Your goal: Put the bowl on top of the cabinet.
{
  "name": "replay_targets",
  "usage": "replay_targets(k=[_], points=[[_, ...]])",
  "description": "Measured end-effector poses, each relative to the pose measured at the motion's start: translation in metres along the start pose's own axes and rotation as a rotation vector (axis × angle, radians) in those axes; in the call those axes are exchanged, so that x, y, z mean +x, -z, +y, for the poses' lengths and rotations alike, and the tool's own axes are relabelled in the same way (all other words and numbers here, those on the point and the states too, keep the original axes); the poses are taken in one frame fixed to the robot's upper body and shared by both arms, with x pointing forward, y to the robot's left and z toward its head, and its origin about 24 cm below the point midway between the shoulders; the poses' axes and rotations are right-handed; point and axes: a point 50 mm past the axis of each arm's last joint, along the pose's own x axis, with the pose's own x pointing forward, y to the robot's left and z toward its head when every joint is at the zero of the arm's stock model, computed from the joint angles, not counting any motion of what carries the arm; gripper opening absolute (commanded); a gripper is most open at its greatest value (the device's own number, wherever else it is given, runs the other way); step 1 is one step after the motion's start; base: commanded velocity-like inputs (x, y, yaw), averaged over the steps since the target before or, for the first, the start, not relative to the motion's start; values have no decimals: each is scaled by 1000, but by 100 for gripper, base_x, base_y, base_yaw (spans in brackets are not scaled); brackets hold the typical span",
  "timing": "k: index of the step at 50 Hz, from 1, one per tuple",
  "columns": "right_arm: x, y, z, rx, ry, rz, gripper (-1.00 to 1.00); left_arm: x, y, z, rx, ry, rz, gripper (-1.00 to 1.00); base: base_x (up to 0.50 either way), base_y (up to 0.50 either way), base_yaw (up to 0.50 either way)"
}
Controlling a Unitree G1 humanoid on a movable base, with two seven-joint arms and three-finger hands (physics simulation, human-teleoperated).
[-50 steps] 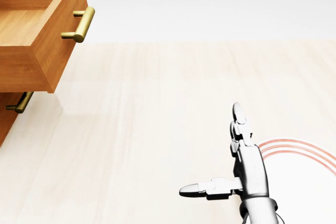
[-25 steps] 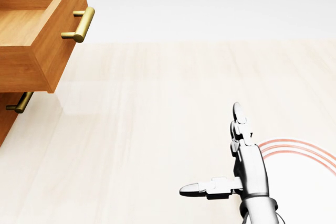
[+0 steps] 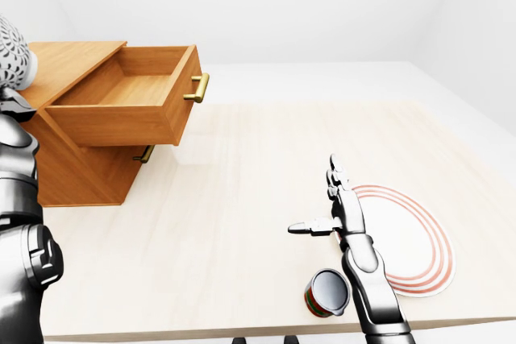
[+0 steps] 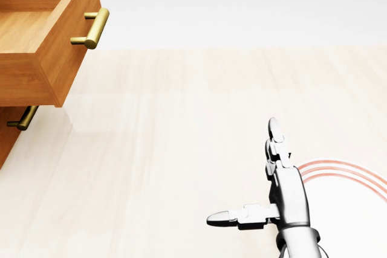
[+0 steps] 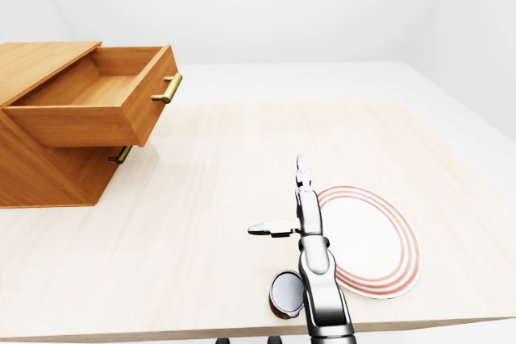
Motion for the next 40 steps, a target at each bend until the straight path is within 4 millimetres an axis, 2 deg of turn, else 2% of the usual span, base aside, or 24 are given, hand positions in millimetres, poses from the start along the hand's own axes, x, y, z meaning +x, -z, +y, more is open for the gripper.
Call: replay_targets(k=[33, 36, 37, 38, 40], points=[[1, 2, 1, -2, -2, 4, 100, 0, -10, -3, 291, 37, -171, -95, 0, 0, 0], [1, 2, 1, -2, -2, 4, 100, 0, -10, -4, 309, 39, -182, -90, 0, 0, 0], [1, 2, 1, -2, -2, 4, 100, 0, -11, -4, 317, 40, -188, -3, 0, 0, 0], [1, 2, 1, -2, -2, 4, 100, 0, -11, -3, 321, 39, -190, 100, 0, 0, 0], [1, 2, 1, -2, -2, 4, 100, 3, -14, 0, 315, 25, -192, 100, 0, 0, 0]])
